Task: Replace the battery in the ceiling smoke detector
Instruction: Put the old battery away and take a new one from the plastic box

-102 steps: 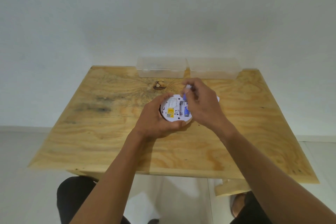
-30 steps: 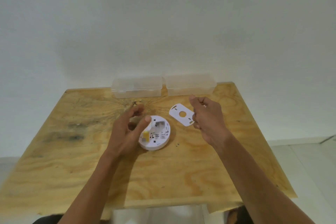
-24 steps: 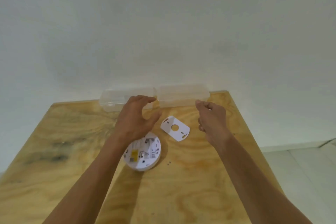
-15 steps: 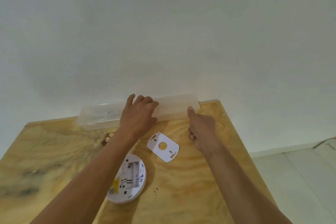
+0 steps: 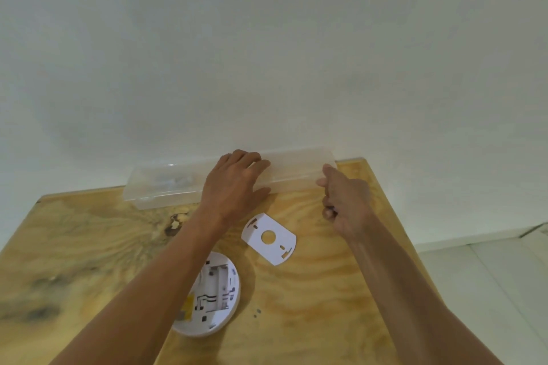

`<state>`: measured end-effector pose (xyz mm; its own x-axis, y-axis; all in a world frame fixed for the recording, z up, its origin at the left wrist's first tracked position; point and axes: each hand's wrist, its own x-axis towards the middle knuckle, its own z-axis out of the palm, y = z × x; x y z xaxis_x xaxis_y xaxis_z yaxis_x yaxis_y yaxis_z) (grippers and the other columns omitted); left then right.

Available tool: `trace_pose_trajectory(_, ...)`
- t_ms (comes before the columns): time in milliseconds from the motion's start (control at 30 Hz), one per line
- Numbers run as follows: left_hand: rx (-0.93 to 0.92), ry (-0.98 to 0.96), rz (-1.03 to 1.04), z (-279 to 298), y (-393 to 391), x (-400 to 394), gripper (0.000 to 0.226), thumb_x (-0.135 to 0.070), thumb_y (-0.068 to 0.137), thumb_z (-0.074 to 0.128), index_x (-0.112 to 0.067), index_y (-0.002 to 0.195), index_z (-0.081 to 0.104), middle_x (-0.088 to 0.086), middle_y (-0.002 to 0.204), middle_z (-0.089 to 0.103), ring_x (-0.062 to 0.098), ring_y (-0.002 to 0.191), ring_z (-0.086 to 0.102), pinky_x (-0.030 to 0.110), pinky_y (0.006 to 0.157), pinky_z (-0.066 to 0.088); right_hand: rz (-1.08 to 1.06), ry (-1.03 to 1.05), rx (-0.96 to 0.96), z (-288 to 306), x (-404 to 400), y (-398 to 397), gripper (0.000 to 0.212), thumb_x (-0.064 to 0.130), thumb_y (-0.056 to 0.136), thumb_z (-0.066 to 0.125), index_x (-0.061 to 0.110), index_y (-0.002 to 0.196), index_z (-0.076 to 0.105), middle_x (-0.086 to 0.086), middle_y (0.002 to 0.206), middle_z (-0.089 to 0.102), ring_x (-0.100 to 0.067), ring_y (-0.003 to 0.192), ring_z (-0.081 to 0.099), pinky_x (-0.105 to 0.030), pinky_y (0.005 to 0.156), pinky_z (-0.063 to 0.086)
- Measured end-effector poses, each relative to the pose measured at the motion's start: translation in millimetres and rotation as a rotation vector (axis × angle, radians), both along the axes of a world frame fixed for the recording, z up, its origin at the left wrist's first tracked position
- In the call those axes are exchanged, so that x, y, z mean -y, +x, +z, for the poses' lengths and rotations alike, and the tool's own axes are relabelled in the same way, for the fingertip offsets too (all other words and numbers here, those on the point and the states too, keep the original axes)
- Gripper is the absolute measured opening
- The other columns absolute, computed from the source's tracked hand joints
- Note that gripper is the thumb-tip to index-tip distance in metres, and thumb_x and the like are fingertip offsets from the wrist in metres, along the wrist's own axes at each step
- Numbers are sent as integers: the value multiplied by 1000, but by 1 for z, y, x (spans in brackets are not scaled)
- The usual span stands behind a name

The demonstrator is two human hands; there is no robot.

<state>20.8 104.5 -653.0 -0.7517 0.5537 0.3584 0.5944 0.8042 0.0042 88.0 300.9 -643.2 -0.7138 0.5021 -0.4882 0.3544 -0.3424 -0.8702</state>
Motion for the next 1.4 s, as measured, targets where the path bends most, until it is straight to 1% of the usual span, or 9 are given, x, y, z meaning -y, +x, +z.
trace_pose_trajectory(67, 13, 24, -15, -1, 0, 0, 52, -35, 76, 86, -15, 122, 71, 4, 120, 71, 30, 111, 63, 41, 87, 54, 64, 21, 17, -3, 8, 4, 35, 33, 90, 67, -1, 94, 71, 6, 44, 35, -10, 39, 31, -22, 36, 28)
trace_pose_trajectory(200, 31, 60, -38, -2, 0, 1, 53, -31, 73, 88, -12, 121, 71, 5, 119, 71, 30, 111, 64, 39, 74, 57, 213, 62, -33, -7, 46, 5, 51, 37, 90, 69, -11, 107, 65, 4, 49, 32, -13, 43, 28, -26, 40, 26)
trace_pose_trajectory(367, 41, 86, -64, -1, 0, 3, 52, -27, 75, 85, -11, 122, 71, 5, 120, 71, 30, 114, 62, 40, 68, 59, 210, 29, 10, 0, 67, -9, 32, 34, 96, 62, 7, 87, 74, 4, 43, 34, -14, 40, 29, -23, 37, 29)
trace_pose_trajectory(533, 32, 88, -74, 0, 0, 1, 54, -24, 71, 87, -8, 120, 71, 7, 116, 72, 31, 110, 65, 41, 70, 59, 236, -17, 55, 2, 60, -16, 38, 37, 98, 58, 4, 86, 73, -3, 57, 38, -13, 39, 26, -21, 35, 26)
trace_pose_trajectory(600, 12, 90, -70, 1, 2, 0, 57, -21, 68, 88, -6, 120, 69, 10, 112, 73, 31, 104, 67, 40, 72, 59, 250, -19, 59, 5, 58, -17, 40, 37, 99, 57, 3, 86, 73, -1, 55, 37, -12, 39, 27, -21, 36, 25)
trace_pose_trajectory(733, -18, 103, -58, 2, 5, -3, 58, -21, 64, 87, -10, 115, 61, 8, 99, 71, 29, 89, 66, 32, 64, 53, 319, -8, 82, 8, 51, -15, 38, 37, 99, 56, 4, 90, 75, 4, 52, 33, -11, 42, 27, -22, 38, 25)
trace_pose_trajectory(900, -73, 53, -88, -4, 3, -3, 46, -19, 63, 86, -10, 102, 64, 7, 99, 69, 30, 90, 65, 36, 73, 54, 351, -39, 90, 11, 47, -12, 35, 34, 99, 58, 4, 93, 75, 5, 52, 34, -9, 42, 27, -22, 38, 24)
trace_pose_trajectory(1267, -18, 73, -52, -3, 3, -5, 52, -15, 57, 86, -13, 105, 64, 4, 104, 69, 29, 97, 64, 37, 87, 52, 294, -107, 109, 14, 49, -13, 33, 30, 98, 59, 1, 97, 73, 8, 40, 44, -8, 40, 29, -20, 37, 23)
trace_pose_trajectory(1400, 4, 76, -41, -2, 2, -5, 52, -16, 60, 85, -13, 108, 65, 4, 107, 70, 30, 100, 64, 38, 90, 51, 287, -33, 109, 10, 50, -15, 36, 35, 98, 59, 4, 92, 75, 3, 58, 40, -9, 42, 28, -20, 38, 23)
